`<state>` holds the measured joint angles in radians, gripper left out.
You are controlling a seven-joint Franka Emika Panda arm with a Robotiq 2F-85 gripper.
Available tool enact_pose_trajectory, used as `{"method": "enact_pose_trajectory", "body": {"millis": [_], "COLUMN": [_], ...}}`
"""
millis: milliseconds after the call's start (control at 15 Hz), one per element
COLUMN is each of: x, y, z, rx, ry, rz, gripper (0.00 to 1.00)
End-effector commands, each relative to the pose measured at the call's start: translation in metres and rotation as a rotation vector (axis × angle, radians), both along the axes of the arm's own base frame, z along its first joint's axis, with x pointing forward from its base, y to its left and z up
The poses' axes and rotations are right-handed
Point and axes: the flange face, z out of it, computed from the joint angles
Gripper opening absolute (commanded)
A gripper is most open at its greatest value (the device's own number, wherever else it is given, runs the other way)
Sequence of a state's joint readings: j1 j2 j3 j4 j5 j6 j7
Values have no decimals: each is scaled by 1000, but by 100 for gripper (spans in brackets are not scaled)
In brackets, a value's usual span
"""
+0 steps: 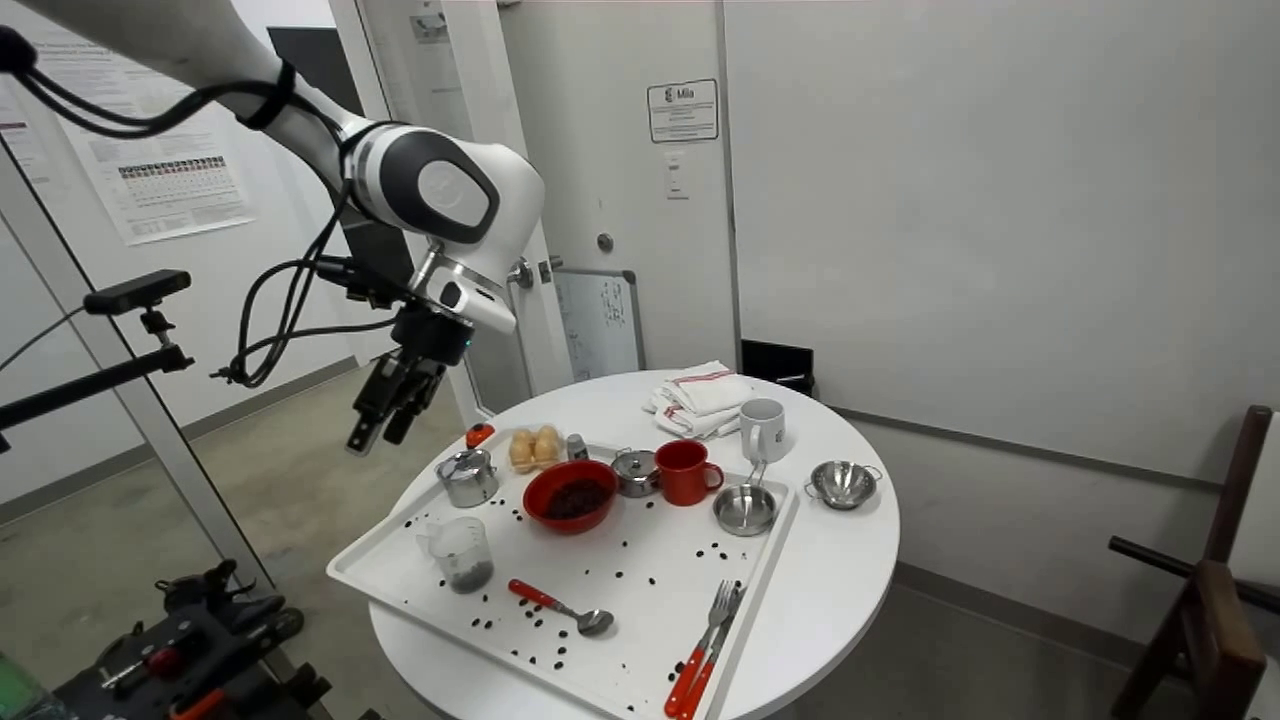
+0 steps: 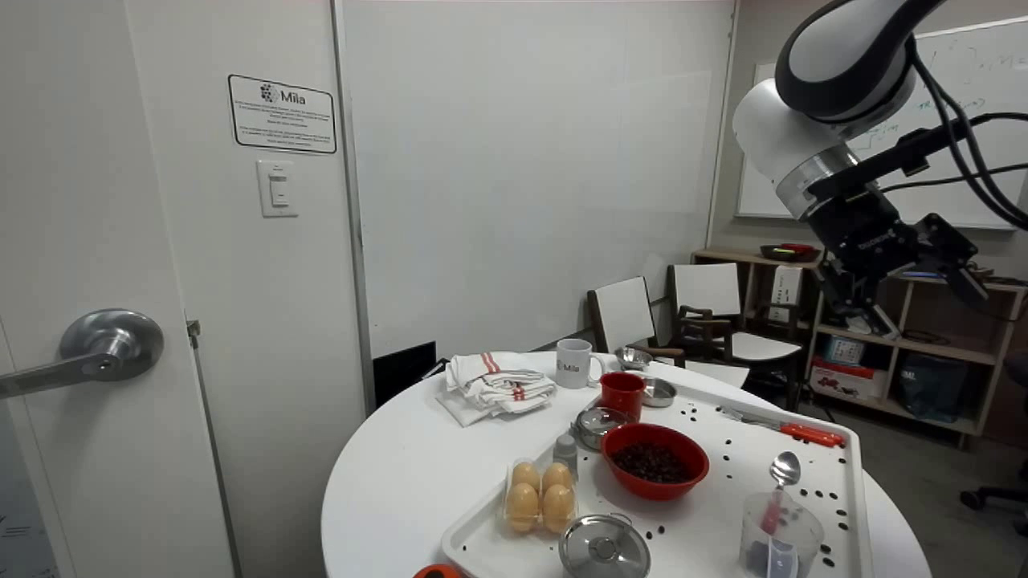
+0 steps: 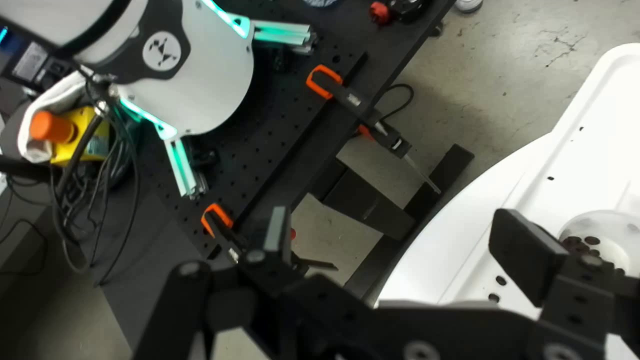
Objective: Pour the contents in the clear jar into the red bowl
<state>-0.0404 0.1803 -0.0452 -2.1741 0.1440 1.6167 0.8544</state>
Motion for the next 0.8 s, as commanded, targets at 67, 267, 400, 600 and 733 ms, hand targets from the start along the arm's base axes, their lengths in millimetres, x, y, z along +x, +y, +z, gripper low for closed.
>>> {"method": "enact_pose_trajectory", "body": {"millis": [67,267,400,600,733], "x": [29,41,45,52,60], "y": [37,60,73,86,91], "z": [-14,-32,-41,-50,-56], "rx": [-14,-26,-21,7,12], "ry": [99,134,148,135,111], "rz": [-226,-383,-497,-665,-773], "gripper": [100,100,100,100,100]}}
